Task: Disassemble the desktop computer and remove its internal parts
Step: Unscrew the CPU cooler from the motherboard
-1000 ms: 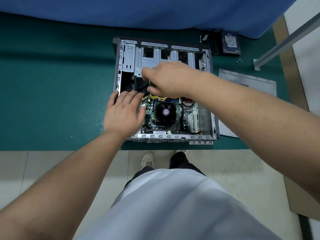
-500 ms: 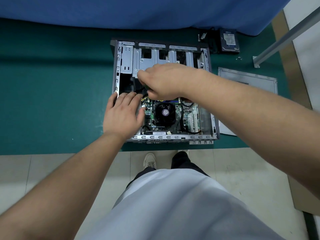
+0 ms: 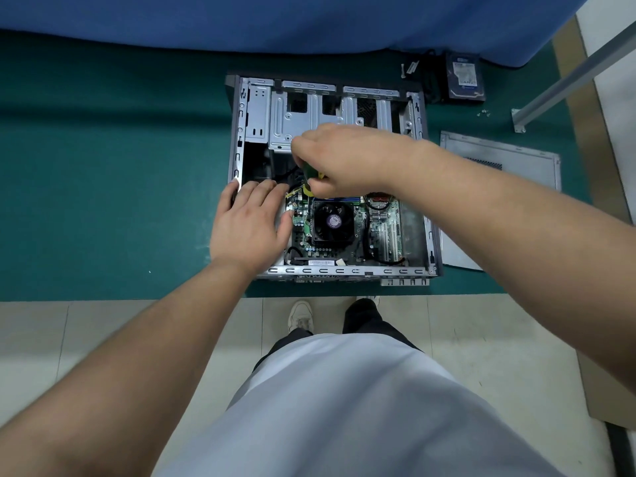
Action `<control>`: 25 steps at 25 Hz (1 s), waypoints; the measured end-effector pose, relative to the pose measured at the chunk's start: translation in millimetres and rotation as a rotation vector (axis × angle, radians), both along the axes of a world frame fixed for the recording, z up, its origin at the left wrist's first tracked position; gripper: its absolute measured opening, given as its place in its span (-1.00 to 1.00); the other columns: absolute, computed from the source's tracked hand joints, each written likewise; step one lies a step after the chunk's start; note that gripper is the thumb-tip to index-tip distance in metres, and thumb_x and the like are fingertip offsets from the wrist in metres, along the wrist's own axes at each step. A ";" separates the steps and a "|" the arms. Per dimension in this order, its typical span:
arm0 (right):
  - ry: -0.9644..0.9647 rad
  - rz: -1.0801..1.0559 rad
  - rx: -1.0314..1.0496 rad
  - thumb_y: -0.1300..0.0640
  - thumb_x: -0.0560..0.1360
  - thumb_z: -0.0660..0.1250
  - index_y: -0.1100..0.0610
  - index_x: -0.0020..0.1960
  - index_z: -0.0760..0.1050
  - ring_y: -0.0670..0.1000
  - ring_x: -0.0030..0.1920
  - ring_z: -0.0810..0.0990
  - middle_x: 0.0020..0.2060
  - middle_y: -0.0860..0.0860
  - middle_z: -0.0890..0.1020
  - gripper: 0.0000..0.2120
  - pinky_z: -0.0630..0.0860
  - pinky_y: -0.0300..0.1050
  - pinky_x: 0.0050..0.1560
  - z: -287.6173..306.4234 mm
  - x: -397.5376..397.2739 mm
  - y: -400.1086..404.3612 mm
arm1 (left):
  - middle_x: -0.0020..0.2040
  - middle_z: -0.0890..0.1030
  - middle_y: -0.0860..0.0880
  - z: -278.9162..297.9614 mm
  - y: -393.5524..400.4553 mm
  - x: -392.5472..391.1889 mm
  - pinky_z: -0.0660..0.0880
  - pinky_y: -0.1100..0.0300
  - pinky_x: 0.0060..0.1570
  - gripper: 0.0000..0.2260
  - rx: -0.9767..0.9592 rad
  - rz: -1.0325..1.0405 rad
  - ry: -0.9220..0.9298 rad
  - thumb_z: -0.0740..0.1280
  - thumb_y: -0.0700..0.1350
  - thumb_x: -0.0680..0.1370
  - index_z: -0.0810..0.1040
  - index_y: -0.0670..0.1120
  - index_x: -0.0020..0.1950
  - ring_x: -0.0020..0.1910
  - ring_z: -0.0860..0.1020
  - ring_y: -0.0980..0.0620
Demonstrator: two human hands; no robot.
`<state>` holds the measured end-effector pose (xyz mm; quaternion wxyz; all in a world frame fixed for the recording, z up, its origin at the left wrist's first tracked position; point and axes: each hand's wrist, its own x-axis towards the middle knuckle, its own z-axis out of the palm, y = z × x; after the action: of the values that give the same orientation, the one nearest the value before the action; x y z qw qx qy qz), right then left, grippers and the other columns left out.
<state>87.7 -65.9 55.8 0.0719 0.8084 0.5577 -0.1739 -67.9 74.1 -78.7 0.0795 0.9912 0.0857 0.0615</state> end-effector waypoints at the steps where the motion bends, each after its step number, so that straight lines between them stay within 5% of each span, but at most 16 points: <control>1: -0.009 -0.010 0.025 -0.04 0.58 0.25 0.16 0.24 0.38 0.19 0.12 0.50 0.12 0.14 0.54 -0.66 0.49 0.10 0.04 -1.1 -1.6 -2.9 | 0.44 0.52 0.02 0.0 0.1 0.2 0.11 -0.08 0.57 -0.57 -0.004 -0.001 0.002 0.11 0.15 0.67 0.44 0.05 0.49 0.45 0.42 -0.03; 5: 0.084 -0.244 0.232 -0.05 0.62 0.27 0.08 0.31 0.32 0.14 -0.13 0.52 0.13 0.09 0.47 -0.65 0.45 0.02 -0.13 -19.9 -11.9 -13.9 | 0.45 0.51 0.02 0.6 0.2 0.1 0.10 -0.08 0.57 -0.55 0.006 -0.001 0.017 0.08 0.15 0.68 0.42 0.05 0.51 0.45 0.40 -0.02; 8: 0.210 -0.513 0.471 -0.01 0.58 0.38 0.04 0.34 0.32 0.06 -0.15 0.56 -0.05 -0.06 0.54 -0.59 0.41 -0.05 -0.17 -35.5 -22.0 -20.9 | 0.45 0.51 0.02 0.8 0.2 -0.3 0.10 -0.08 0.57 -0.55 0.007 -0.005 0.019 0.07 0.16 0.68 0.42 0.05 0.51 0.46 0.41 -0.02; 12: 0.327 -0.877 0.773 -0.01 0.62 0.35 0.05 0.35 0.33 -0.05 -0.23 0.61 -0.17 -0.02 0.61 -0.63 0.50 -0.16 -0.24 -57.3 -40.1 -30.9 | 0.45 0.51 0.02 1.6 0.4 0.1 0.11 -0.08 0.57 -0.54 0.006 -0.002 0.026 0.07 0.15 0.67 0.42 0.05 0.51 0.46 0.41 -0.01; 15: 0.305 -0.906 0.796 0.02 0.67 0.26 0.07 0.44 0.27 -0.10 -0.30 0.57 -0.23 -0.05 0.58 -0.61 0.47 -0.19 -0.29 -65.0 -41.3 -39.2 | 0.46 0.50 0.03 2.0 -0.1 -0.1 0.10 -0.08 0.57 -0.55 0.003 0.000 0.037 0.08 0.15 0.67 0.42 0.05 0.52 0.46 0.40 -0.01; 20: 0.421 -1.047 0.841 0.04 0.68 0.24 0.06 0.44 0.25 0.08 -0.14 0.72 -0.05 0.05 0.66 -0.63 0.65 0.15 -0.04 -70.3 -40.6 -52.7 | 0.46 0.50 0.03 2.1 0.7 -0.1 0.10 -0.08 0.57 -0.55 0.002 -0.002 0.042 0.08 0.15 0.67 0.41 0.05 0.52 0.46 0.40 -0.01; 25: 0.448 -1.093 0.833 0.03 0.68 0.25 0.05 0.43 0.26 -0.04 -0.23 0.73 -0.04 0.02 0.66 -0.64 0.66 -0.06 -0.14 -77.2 -43.1 -61.2 | 0.45 0.50 0.03 0.9 0.4 -0.6 0.10 -0.09 0.57 -0.56 0.005 -0.004 0.030 0.09 0.14 0.67 0.42 0.05 0.51 0.45 0.41 -0.01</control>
<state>44.7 -127.1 -21.3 -0.4556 0.8770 0.0951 -0.1196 -68.5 74.5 -77.8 0.0757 0.9924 0.0849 0.0467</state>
